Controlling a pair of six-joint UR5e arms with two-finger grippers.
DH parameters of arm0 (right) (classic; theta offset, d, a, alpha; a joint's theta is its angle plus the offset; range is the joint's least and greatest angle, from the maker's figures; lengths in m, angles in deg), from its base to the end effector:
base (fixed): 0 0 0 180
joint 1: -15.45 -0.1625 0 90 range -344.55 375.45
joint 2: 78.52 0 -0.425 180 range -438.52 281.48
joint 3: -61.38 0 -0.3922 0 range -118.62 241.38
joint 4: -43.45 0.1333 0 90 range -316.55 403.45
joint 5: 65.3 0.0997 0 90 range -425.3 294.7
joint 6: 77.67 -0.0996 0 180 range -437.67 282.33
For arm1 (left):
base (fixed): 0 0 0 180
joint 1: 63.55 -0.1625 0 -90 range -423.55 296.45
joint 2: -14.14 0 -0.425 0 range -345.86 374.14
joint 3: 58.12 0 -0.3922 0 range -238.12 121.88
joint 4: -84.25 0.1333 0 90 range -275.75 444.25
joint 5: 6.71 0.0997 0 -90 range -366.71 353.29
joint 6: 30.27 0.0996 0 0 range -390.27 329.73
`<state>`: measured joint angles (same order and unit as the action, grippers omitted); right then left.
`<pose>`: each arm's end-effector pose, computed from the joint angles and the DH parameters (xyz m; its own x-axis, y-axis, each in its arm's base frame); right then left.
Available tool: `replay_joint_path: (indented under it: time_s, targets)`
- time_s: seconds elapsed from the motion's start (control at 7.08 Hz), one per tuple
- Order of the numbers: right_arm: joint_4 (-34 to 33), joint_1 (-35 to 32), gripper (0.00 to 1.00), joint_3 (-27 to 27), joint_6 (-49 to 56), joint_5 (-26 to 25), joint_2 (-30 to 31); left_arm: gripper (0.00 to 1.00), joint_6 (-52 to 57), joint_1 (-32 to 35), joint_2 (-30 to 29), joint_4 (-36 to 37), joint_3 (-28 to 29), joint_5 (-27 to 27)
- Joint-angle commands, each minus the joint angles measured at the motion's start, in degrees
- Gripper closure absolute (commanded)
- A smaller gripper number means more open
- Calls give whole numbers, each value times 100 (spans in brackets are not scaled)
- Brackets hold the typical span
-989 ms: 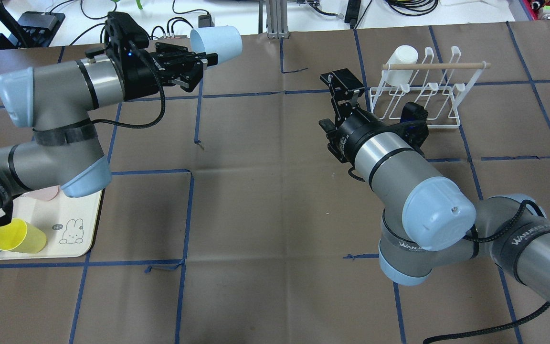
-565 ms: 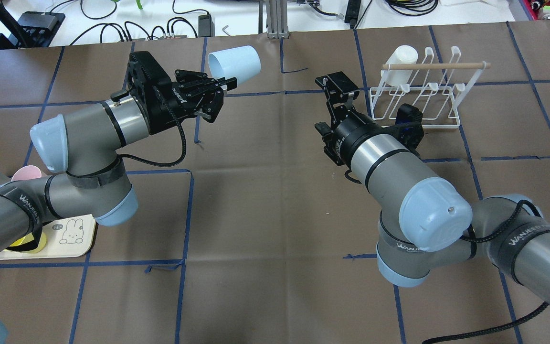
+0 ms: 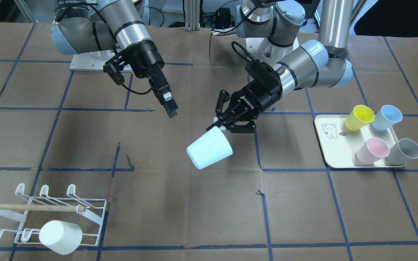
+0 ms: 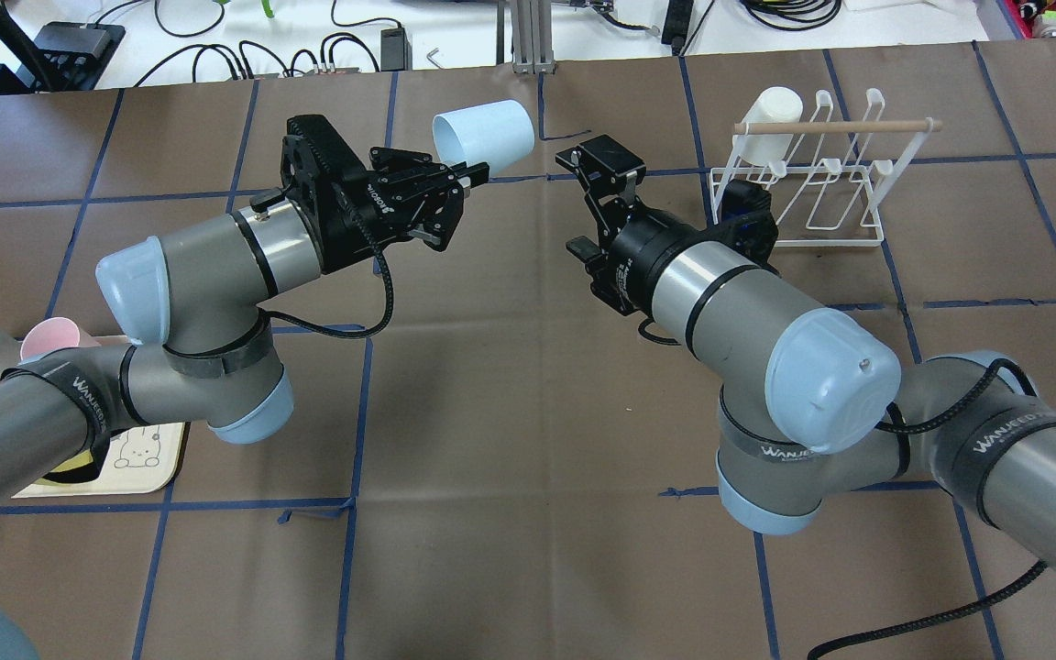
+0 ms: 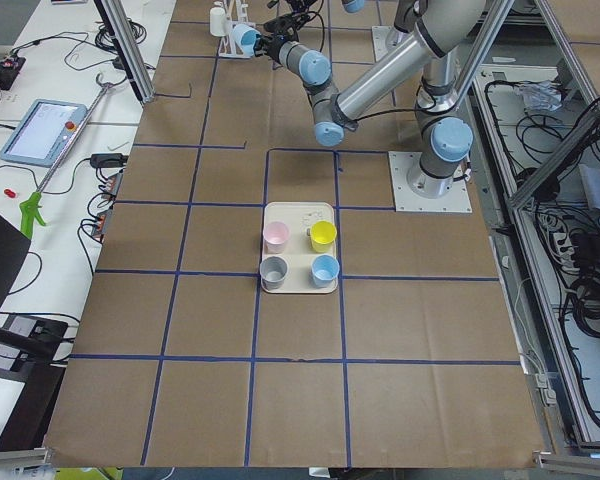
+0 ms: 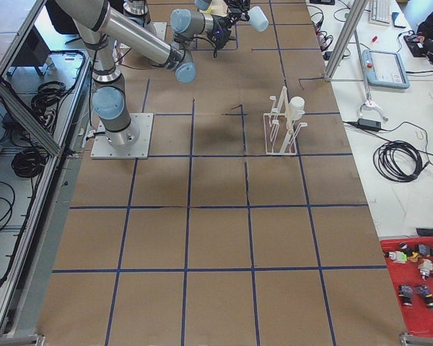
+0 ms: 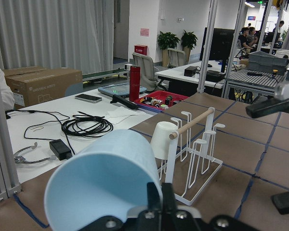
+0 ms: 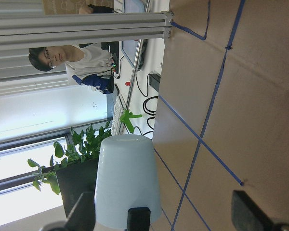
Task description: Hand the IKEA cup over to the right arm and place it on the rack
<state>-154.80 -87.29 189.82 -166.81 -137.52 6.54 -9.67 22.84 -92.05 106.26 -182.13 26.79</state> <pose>0.2589 -0.4027 0.3665 -0.1067 0.4070 -0.9072 0.8663 0.4858 0.1161 -0.1866 -0.4778 0.3312 -0.5694 0.8200 0.0586 0.1822 0.1955 -0.9636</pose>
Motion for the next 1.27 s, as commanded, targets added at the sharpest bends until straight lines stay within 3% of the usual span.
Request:
replay_joint_path:
  time_s: [0.0,1.13]
  targets:
    - [76,-1,2,-300,126,15,-251,92,-3,9,2,6,8,8]
    - [383,-159,0,-1365,-481,15,-1122,92,-47,18,2,6,8,17]
